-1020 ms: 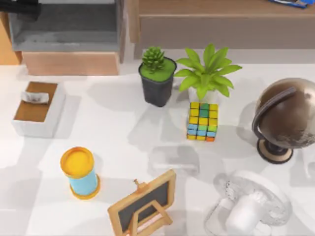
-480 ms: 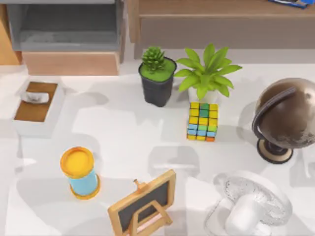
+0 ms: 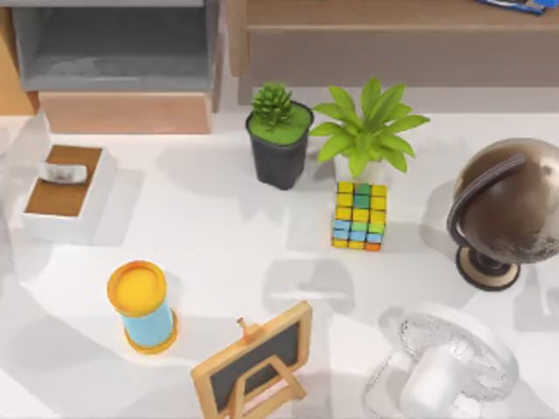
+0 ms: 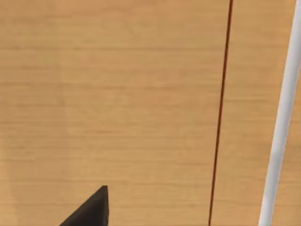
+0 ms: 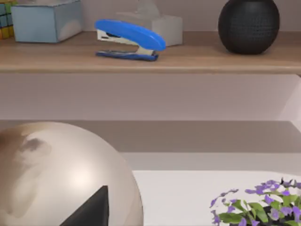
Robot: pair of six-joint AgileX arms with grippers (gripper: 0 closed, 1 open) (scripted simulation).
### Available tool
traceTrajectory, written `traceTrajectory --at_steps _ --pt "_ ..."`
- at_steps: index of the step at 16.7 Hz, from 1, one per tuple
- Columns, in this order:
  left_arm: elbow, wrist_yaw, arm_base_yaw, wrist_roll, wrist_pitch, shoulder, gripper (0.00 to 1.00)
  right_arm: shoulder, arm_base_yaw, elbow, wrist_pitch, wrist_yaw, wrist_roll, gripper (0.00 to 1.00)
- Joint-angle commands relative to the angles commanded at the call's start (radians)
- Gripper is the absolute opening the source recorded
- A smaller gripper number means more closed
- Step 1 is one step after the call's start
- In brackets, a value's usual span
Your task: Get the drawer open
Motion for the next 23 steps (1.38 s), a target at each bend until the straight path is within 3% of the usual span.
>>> traceTrajectory --at_steps 16,23 --pt "0.115 -0.019 -0.025 0.004 -0.056 0.060 1.00 0.000 0.000 0.000 0.000 0.000 0.000 1.00" --pt "0.115 -0.019 -0.025 0.004 -0.056 0.060 0.47 0.000 0.000 0.000 0.000 0.000 0.000 1.00"
